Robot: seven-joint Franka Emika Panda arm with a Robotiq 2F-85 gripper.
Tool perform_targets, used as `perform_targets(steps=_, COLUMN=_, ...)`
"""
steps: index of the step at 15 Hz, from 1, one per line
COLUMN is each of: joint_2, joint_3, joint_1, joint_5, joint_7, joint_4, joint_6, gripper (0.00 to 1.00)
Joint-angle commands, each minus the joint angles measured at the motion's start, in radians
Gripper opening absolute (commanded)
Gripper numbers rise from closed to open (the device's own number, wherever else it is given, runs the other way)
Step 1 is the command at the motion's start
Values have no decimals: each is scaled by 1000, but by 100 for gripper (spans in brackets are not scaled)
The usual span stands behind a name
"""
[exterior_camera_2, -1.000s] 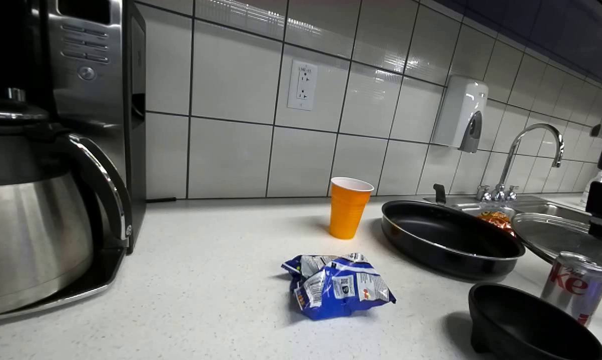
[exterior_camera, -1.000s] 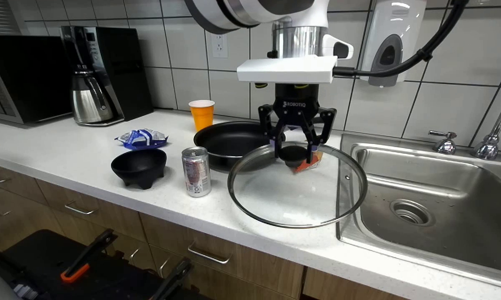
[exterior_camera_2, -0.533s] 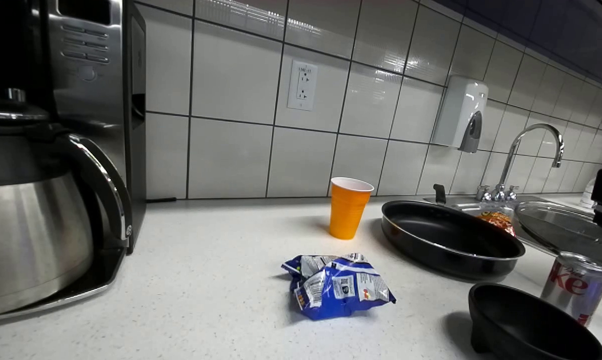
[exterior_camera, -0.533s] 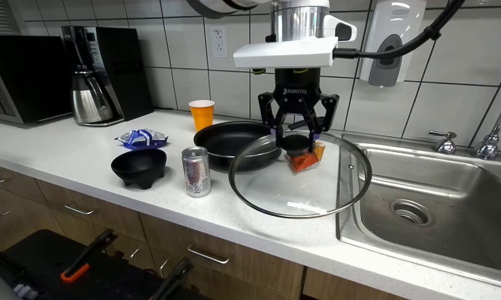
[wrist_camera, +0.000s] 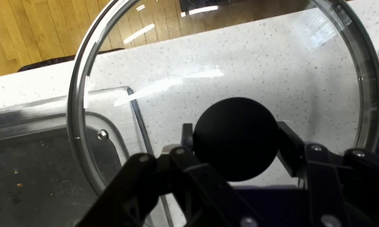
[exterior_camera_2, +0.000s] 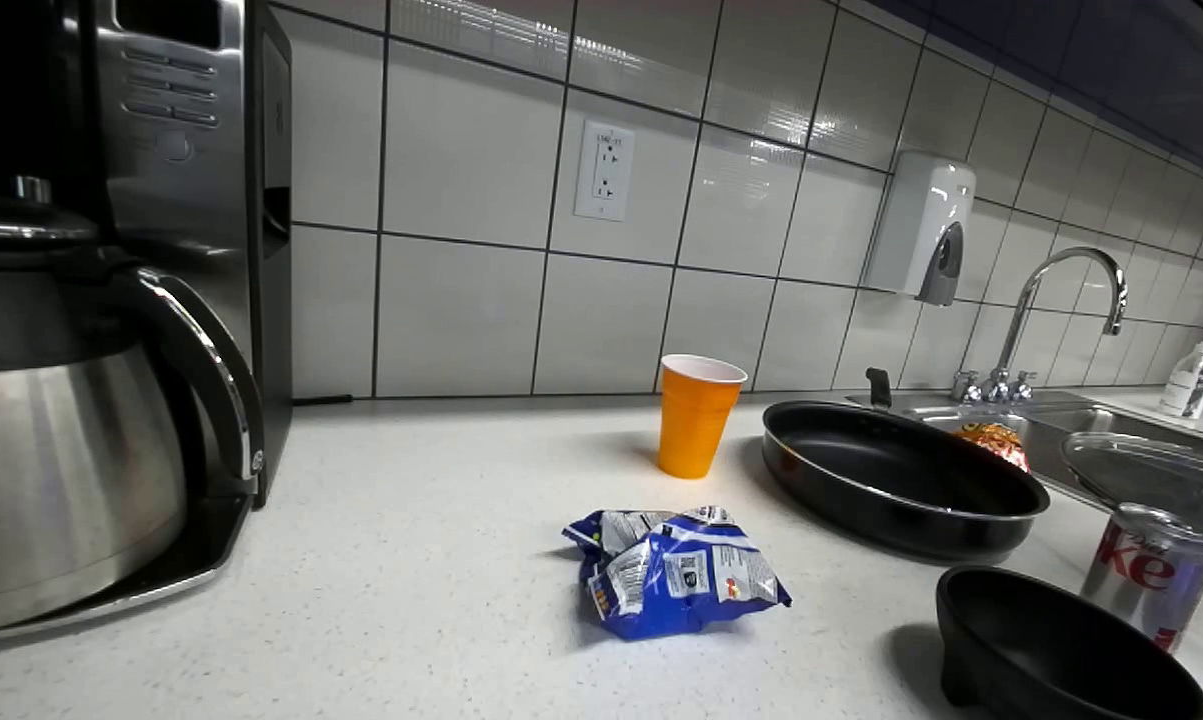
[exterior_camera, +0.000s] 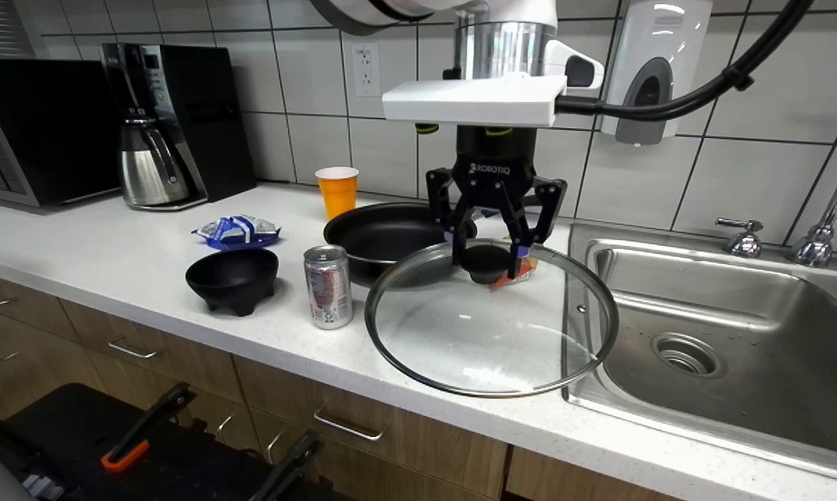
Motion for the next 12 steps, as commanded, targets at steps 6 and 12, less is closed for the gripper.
perform_targets(steps=6, joint_2=8, joint_3=-16, joint_1=-30, joint_5=10, joint_7=6, joint_4=19, joint_6=-48, gripper=39)
perform_targets(steps=12, joint_2=73, joint_3=-14, joint_1=-27, joint_5=35, joint_7=0, joint_4=36, joint_6=-13, gripper=39)
